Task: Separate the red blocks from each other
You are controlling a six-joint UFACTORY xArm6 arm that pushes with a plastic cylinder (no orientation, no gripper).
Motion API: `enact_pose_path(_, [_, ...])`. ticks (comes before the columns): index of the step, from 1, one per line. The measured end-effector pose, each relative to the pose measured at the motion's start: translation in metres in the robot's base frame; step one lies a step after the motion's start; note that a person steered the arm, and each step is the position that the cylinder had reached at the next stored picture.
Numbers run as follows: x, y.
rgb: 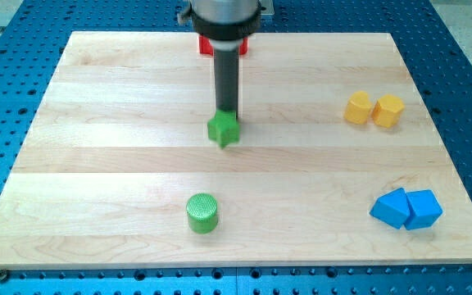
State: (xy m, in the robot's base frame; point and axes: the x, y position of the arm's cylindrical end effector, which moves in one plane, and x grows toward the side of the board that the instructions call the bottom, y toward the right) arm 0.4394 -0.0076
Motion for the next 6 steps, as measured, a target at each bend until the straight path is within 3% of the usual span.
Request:
enact_pose_path(1, [0.073,0.011])
enact_pose_path(2, [0.057,0.02])
enact_pose_path(4, [0.019,0.244])
enact_pose_path(5, [-0.016,0.281])
enact_pose_path(6, [-0.045,0.281])
